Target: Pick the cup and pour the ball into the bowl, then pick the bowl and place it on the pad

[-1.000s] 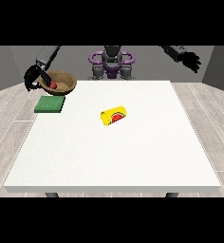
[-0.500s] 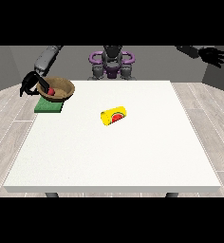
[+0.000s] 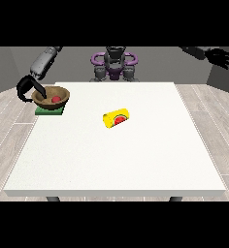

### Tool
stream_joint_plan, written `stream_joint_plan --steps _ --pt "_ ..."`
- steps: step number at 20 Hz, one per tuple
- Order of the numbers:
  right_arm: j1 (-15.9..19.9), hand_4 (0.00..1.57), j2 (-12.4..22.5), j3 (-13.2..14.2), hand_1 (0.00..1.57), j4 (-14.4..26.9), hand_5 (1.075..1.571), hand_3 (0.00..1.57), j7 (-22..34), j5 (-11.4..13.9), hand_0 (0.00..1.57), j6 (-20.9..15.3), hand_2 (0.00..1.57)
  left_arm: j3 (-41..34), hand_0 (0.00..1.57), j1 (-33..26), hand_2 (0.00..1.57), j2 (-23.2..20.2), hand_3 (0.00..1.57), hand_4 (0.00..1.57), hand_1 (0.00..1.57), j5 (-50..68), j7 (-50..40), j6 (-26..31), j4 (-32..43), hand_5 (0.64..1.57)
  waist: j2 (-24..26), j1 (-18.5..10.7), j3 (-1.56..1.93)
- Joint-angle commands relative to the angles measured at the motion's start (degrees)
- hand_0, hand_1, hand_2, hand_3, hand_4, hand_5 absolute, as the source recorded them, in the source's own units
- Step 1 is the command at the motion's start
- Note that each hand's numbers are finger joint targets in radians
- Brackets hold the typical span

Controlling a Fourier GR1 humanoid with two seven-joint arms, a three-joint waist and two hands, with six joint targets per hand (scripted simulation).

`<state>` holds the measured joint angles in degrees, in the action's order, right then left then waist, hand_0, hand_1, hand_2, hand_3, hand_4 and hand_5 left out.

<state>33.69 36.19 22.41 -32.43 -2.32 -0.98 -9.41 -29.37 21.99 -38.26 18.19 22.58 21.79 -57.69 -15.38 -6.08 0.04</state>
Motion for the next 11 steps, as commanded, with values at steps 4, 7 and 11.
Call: stream_joint_plan --steps 4,7,11 --pt "2.02 0.00 1.93 -0.36 0.00 4.42 1.369 0.12 2.21 0.32 0.00 2.72 0.00 4.14 0.00 -0.15 0.00 2.45 0.00 1.08 0.00 0.17 -7.23 -0.87 -6.76 1.567 5.09 -1.43 0.08" --pt "3.03 0.00 1.60 -2.40 0.00 3.86 1.354 0.00 6.20 1.74 0.00 2.96 0.00 10.75 0.00 -0.23 0.00 11.17 0.00 0.90 0.00 -2.82 -10.89 -6.39 -11.33 1.559 11.50 -0.46 0.06" --pt "6.24 0.48 -2.43 -4.80 0.00 -2.53 1.434 0.00 9.64 0.00 0.00 8.76 0.00 9.79 0.00 -2.77 0.00 9.82 0.00 0.90 0.00 -4.14 -12.14 -6.41 -4.23 1.559 21.62 4.56 -0.14"
